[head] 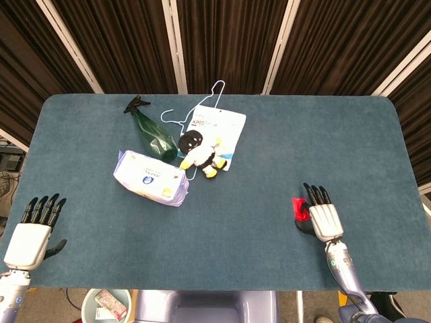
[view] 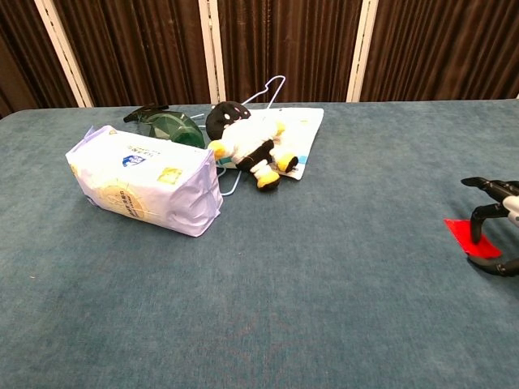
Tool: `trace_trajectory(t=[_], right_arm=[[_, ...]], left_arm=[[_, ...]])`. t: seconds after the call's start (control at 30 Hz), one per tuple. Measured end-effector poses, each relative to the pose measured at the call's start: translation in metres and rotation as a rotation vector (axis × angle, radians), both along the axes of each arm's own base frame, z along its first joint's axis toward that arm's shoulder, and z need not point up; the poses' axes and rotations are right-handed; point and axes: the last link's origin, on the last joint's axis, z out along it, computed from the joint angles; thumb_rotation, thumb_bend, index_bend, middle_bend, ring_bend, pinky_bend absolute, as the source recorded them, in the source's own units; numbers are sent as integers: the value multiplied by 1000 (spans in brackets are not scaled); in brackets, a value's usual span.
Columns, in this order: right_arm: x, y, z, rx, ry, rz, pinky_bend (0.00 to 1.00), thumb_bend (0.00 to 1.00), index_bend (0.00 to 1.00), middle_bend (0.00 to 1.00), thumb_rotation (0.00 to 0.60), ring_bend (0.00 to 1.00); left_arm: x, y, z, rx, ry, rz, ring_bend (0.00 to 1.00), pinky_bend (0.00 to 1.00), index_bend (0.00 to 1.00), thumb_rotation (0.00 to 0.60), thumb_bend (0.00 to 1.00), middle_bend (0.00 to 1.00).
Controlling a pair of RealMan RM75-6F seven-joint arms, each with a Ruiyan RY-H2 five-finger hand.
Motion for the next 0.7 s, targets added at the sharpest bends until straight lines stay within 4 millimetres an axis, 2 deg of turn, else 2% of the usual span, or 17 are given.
trace_trajectory(t=[0.13, 0.4, 0.7], right_arm=[[0, -2, 0, -1, 5, 2, 0, 296, 556, 0, 600, 0], [-4, -2, 1, 9, 10, -8, 0, 449, 609, 27, 600, 0], [-7, -3, -2, 35, 7, -26, 0, 595, 616, 32, 600, 0]], left_arm=[[0, 0, 0, -1, 1, 1, 0, 0, 0, 600, 193, 0], [0, 0, -1, -2, 1, 2, 0, 0, 0, 600, 194, 0], [0, -1, -2, -3, 3, 3, 0, 0, 0, 600, 194, 0]])
